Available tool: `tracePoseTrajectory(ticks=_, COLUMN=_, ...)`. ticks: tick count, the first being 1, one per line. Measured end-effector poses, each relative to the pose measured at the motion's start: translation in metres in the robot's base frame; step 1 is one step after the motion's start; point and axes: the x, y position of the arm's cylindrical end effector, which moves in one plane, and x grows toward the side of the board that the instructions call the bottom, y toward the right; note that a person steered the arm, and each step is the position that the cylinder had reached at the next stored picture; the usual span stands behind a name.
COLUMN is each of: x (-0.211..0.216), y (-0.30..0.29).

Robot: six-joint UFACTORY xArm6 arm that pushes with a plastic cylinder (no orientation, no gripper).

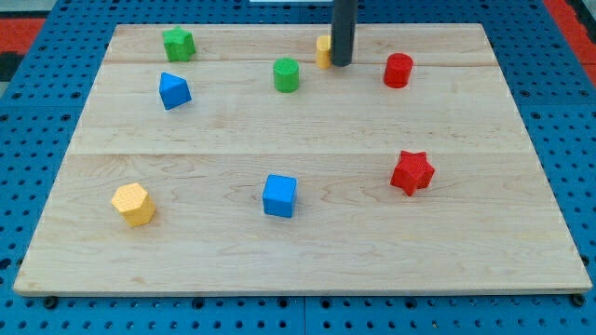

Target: Place the yellow heart diagonally top right of the green circle

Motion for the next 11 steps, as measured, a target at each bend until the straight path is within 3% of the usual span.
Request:
tracePoseTrajectory(ticks=2, x=-0.004, y=0.004)
tracePoseTrajectory(ticks=3, x=0.038, y=-0.003)
tracePoseTrajectory(ticks=4, x=0.025, y=-0.049)
tracePoseTrajectory(ticks=5, x=0.014, y=-0.048)
tracePoseTrajectory(ticks=6, x=0.010, y=-0.012)
tracePoseTrajectory(ticks=9, x=0.000, y=-0.005)
tracePoseTrajectory(ticks=11, x=-0.005, y=0.064)
